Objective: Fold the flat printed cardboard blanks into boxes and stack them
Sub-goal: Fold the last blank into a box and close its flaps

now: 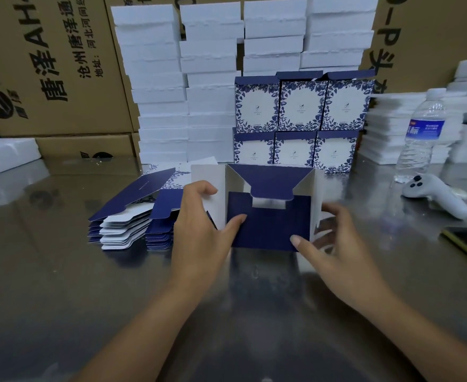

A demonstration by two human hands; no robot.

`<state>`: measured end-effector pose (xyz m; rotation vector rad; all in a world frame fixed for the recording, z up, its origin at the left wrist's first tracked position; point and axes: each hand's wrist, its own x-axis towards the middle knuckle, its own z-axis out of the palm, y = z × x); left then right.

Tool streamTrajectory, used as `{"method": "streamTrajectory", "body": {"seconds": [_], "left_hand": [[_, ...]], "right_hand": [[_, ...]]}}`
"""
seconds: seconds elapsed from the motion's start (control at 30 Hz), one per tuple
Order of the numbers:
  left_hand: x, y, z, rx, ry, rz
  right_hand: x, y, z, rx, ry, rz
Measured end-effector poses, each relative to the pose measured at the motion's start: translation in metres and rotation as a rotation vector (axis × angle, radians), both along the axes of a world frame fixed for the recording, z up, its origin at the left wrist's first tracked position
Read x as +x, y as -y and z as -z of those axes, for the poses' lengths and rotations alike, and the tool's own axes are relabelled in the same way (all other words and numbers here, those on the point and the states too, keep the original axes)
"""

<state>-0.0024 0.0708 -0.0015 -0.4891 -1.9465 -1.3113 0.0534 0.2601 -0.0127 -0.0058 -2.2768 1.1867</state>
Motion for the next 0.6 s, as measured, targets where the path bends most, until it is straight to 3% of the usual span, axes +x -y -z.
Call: {"method": "streamTrajectory", "body": {"seconds": [0.17,0.43,0.5,0.6], "left_hand": [[0.005,-0.003,-0.002,0.038,-0.013,0.018],[0.015,-0.016,0.0,-0.006,-0.172,0.117],[0.015,-0.018,0.002,0.023,-0.104,0.162],[0.012,-0.019,0.006,0.021,0.206,0.201]], "right_hand": [[-0.002,-0.003,-0.007,-0.079,0.274,0.025],[-0.003,-0.009,-0.011,-0.457,0.255,0.094],[-0.003,-0.011,-0.012,-0.526,0.295,0.108],[-0.003,-0.011,-0.013,-0.609,0.353,0.093]]}}
